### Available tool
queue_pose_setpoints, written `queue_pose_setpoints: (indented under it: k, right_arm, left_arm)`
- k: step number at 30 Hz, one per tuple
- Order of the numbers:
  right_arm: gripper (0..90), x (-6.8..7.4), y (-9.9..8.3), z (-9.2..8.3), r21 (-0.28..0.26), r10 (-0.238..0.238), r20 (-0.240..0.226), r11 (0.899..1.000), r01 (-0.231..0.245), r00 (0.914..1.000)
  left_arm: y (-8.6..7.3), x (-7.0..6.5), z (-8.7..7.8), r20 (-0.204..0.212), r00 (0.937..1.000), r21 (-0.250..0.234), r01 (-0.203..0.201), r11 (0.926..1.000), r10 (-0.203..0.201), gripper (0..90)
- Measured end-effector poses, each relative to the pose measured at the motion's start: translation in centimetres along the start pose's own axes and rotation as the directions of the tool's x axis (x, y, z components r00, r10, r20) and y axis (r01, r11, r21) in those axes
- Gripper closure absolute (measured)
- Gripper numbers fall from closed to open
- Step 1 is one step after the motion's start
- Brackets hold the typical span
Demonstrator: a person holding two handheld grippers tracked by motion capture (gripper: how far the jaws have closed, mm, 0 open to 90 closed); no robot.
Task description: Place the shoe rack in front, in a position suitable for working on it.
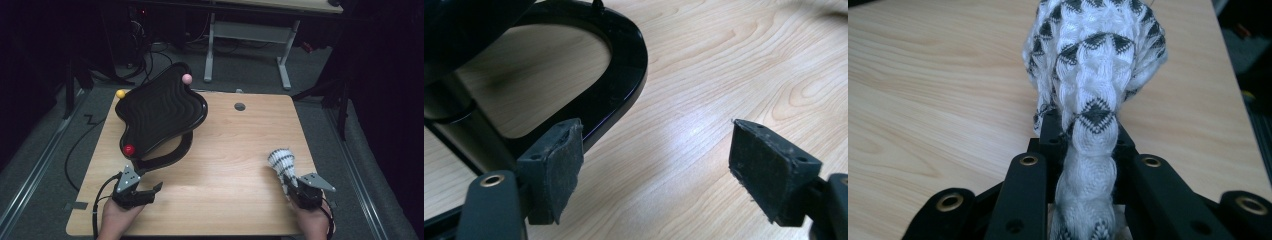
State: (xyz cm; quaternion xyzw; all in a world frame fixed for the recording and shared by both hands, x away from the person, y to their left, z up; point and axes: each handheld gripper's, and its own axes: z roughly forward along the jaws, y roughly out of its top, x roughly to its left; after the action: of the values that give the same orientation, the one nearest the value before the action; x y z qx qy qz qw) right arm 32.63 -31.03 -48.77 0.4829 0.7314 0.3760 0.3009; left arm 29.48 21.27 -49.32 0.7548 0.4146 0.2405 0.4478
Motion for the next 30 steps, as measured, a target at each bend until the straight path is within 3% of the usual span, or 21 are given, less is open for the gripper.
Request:
queue_pose_setpoints:
  k: [2,4,6,8,11,15,18,20,22,26,30]
  right_arm:
    - [76.8,-0.5,-0.4,0.2,0.015,0.015,0.004,1.000,-0.015,0.9999]
    - [75.8,-1.0,-1.3,1.0,0.084,0.025,0.019,0.996,-0.027,0.9995]
    - [74.8,-1.0,-1.6,1.2,0.102,0.021,0.023,0.995,-0.024,0.9995]
    - [65.4,-1.1,-2.1,1.7,0.139,0.037,0.024,0.989,-0.040,0.9990]
    - [48.9,-1.2,-1.9,1.4,0.120,0.052,0.018,0.991,-0.053,0.9985]
    - [33.6,-0.8,-1.0,0.0,-0.002,0.057,0.030,0.998,-0.057,0.9979]
    - [32.1,-0.2,-0.4,-0.7,-0.050,0.033,0.025,0.998,-0.032,0.9991]
    - [32.5,0.4,-0.2,-0.9,-0.072,0.016,0.015,0.997,-0.015,0.9998]
    - [33.3,0.9,0.0,-1.0,-0.081,0.007,0.013,0.997,-0.006,0.9999]
    - [34.1,1.8,0.2,-0.9,-0.088,-0.011,-0.008,0.996,0.011,0.9999]
    - [34.6,2.8,0.2,-0.8,-0.085,-0.036,-0.032,0.996,0.033,0.9988]
  left_arm:
    - [0.0,0.0,0.1,0.004,1.0000,0.002,0.003,1.0000,-0.003,22.6]
    - [0.2,0.0,0.4,0.007,1.0000,0.004,-0.003,1.0000,0.003,22.5]
    - [0.3,-0.1,0.4,0.006,1.0000,0.005,-0.006,1.0000,0.006,22.6]
    - [0.4,-0.1,0.6,0.002,0.9999,0.007,-0.015,0.9999,0.015,22.6]
    - [0.5,0.2,0.4,-0.025,0.9994,0.012,-0.022,0.9997,0.023,22.5]
    - [0.2,1.1,-0.6,-0.076,0.9970,0.003,0.011,0.9999,-0.011,21.0]
    - [-0.2,2.4,-1.5,-0.126,0.9910,0.004,0.047,0.9989,-0.046,20.7]
    - [-0.4,3.2,-2.0,-0.132,0.9870,-0.021,0.089,0.9958,-0.091,21.0]
    - [-0.5,3.8,-2.2,-0.143,0.9838,-0.029,0.105,0.9940,-0.109,22.8]
    - [-0.6,4.4,-1.6,-0.163,0.9819,-0.014,0.096,0.9953,-0.097,27.1]
    - [-0.5,5.2,-0.6,-0.186,0.9769,-0.001,0.106,0.9943,-0.104,40.8]
